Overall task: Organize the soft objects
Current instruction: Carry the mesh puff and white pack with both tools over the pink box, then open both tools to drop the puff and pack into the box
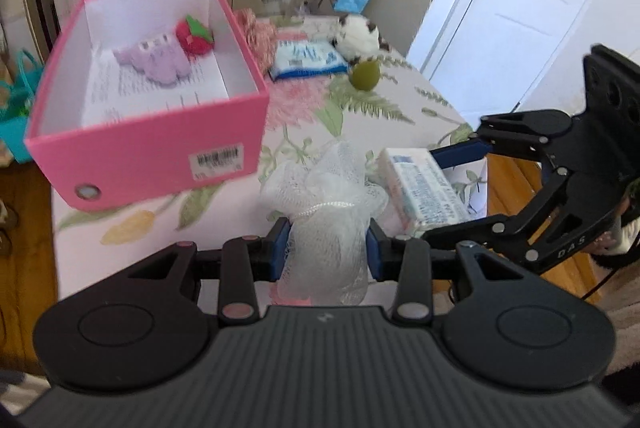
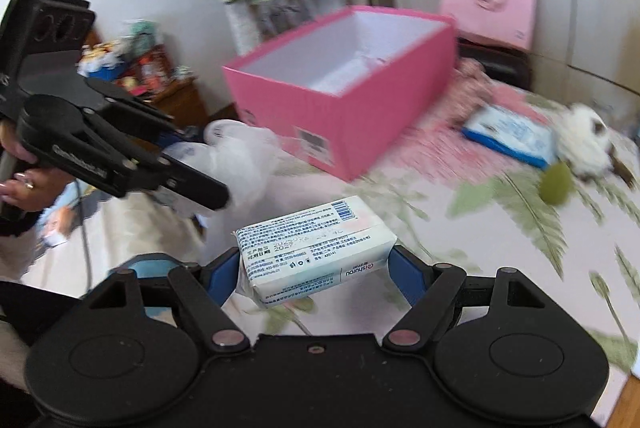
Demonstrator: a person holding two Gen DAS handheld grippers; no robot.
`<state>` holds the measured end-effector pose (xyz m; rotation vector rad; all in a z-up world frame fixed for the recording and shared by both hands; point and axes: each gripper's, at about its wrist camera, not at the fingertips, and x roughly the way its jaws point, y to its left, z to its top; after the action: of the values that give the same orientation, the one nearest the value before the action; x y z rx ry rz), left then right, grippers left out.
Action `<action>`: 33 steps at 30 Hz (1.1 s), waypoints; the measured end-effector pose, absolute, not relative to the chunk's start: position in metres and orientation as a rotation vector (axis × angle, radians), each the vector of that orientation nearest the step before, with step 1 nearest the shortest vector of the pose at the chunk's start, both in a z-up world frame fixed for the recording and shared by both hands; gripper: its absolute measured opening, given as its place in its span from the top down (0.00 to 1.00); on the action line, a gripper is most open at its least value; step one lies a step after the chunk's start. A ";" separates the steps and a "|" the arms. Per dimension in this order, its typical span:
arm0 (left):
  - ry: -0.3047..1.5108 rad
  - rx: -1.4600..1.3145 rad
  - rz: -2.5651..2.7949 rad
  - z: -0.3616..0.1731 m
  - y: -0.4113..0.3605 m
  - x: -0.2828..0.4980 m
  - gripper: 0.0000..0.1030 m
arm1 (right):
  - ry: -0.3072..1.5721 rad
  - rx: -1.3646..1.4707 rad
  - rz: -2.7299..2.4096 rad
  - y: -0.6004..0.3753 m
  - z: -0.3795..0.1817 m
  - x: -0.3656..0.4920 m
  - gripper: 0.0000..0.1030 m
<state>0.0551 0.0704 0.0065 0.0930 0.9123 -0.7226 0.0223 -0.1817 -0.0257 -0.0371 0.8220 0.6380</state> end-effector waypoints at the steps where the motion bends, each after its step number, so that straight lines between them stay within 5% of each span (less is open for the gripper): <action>1: 0.897 0.091 -0.720 0.012 0.072 0.054 0.64 | 0.810 -0.043 0.651 -0.177 -0.021 0.024 0.20; 16: 0.602 0.100 -0.519 0.074 0.101 0.119 0.64 | 0.572 -0.057 0.713 -0.122 0.048 0.117 0.19; 33: 0.784 -0.044 -0.393 -0.007 0.105 0.286 0.66 | 0.663 -0.097 0.670 -0.098 -0.007 0.274 0.22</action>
<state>0.2856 0.1053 -0.0065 -0.0440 0.7842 -0.3927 0.2737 -0.0982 -0.0070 -0.0973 0.6631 0.6698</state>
